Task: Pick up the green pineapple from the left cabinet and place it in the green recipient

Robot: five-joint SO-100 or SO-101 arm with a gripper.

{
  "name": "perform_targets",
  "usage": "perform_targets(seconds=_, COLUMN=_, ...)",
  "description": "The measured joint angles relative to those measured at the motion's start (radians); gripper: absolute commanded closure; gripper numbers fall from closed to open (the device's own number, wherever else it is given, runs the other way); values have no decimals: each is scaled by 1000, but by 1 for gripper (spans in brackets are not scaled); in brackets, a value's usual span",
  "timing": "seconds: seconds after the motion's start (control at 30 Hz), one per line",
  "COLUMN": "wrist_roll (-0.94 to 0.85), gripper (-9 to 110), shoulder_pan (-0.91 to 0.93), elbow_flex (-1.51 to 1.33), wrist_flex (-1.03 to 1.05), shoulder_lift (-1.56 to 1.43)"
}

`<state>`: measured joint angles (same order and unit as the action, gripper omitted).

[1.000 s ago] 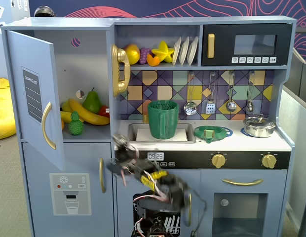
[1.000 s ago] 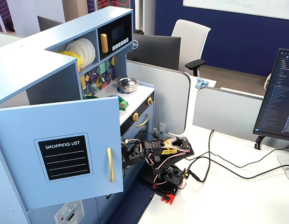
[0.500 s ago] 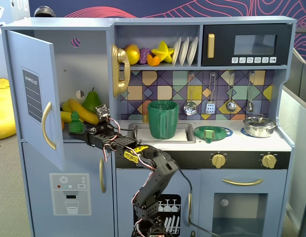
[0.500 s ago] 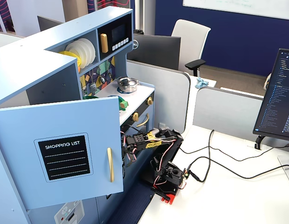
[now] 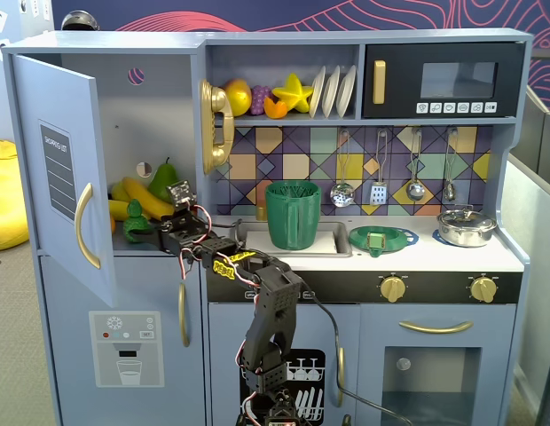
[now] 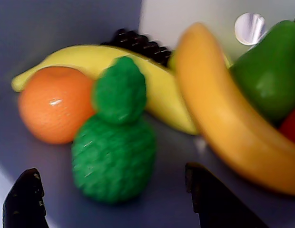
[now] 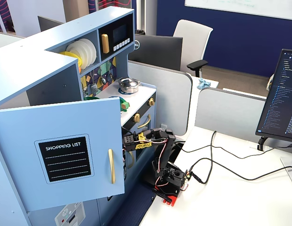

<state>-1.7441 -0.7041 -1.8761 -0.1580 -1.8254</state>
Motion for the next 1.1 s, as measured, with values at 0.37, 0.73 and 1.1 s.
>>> perform_targets(seconds=0.37, wrist_roll=78, gripper=67, shoulder_pan=0, elbow_flex=55, wrist_flex=-80, shoulder_lift=120)
perform_targets(seconds=0.73, wrist_roll=126, gripper=68, shoulder_pan=-5, elbow_flex=84, wrist_flex=-152, shoulder_lift=198)
perform_targets(seconds=1.1, wrist_roll=143, gripper=69, shoulder_pan=-17, elbow_flex=195, wrist_flex=-163, shoulder_lift=325)
